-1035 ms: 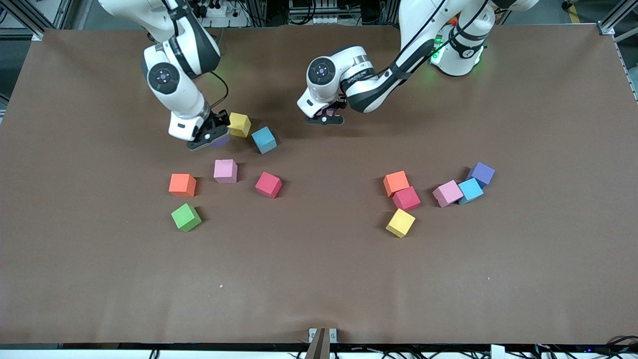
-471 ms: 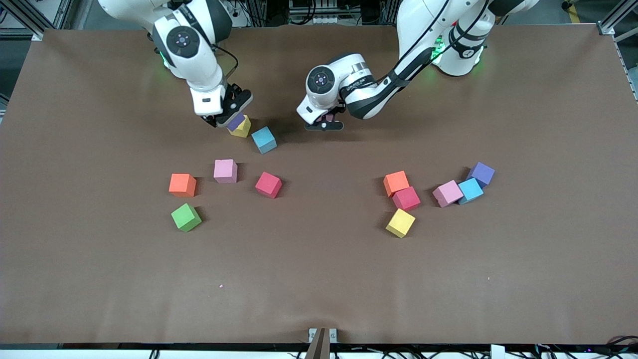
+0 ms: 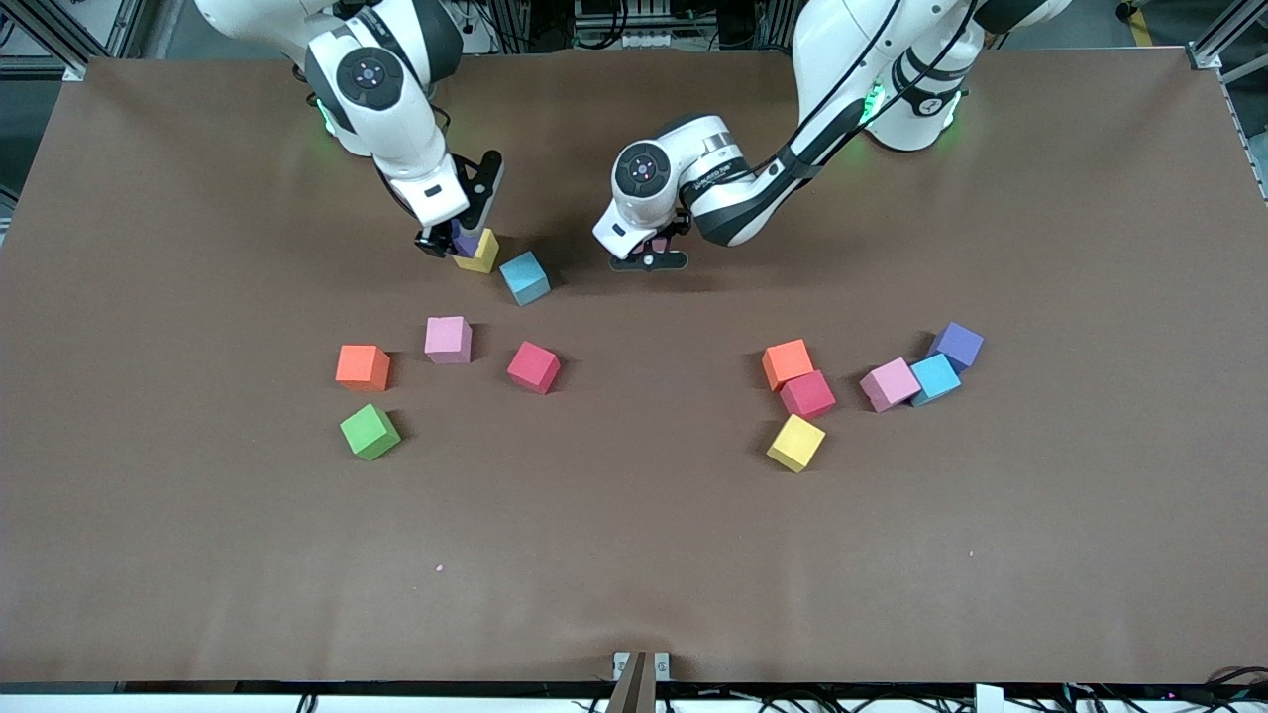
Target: Form number 2 with 11 blocks
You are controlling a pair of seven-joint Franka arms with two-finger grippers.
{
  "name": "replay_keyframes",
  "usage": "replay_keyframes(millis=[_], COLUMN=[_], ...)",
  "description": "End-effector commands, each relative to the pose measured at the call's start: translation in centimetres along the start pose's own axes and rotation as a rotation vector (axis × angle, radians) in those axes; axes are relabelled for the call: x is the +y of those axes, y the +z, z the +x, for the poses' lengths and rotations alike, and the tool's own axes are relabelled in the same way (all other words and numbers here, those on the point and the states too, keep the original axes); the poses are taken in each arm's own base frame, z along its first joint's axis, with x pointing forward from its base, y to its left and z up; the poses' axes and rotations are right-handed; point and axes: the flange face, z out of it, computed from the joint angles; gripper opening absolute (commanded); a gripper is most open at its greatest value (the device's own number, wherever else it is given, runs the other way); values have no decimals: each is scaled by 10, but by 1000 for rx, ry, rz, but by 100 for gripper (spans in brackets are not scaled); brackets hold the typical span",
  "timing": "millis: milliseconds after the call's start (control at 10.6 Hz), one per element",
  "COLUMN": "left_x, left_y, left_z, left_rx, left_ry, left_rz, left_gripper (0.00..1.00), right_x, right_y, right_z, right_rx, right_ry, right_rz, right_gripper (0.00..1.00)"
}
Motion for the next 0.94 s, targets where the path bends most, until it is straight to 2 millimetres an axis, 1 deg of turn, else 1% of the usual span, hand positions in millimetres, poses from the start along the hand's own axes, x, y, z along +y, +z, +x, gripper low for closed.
replay_keyframes(millis=[0,94,188,282,471,565,659,753,847], left_x=[-1,-1,-7,-22,-59,-80,-106,-132,-160], left_y=[-32,-55,-75,-98,-129,-144,-158,-177,-186], left_z=[7,8,13,27,66,86,110,136,158], left_rx=[32,40,47,61,85,96,108,119,115], left_ry=[-36,-42,-57,-81,-166,-213,-268,-312,-319], left_rz=[52,81,101,95,61,41,22,-10,-22], left_gripper=[100,100,100,100,100,100,100,100,100], right_x=[-9,-11,-15,-17,-19,-25,-27,-26,-30], right_y=[16,18,22,23,28,32,35,37,40], right_z=[15,16,19,20,22,28,39,53,69], right_rx=[-21,-26,-33,-37,-48,-55,-62,-65,-67], right_ry=[-59,-65,-74,-82,-86,-104,-119,-133,-153], right_rz=[-1,3,8,11,19,22,24,25,24], right_gripper=[15,15,15,15,15,15,15,15,15])
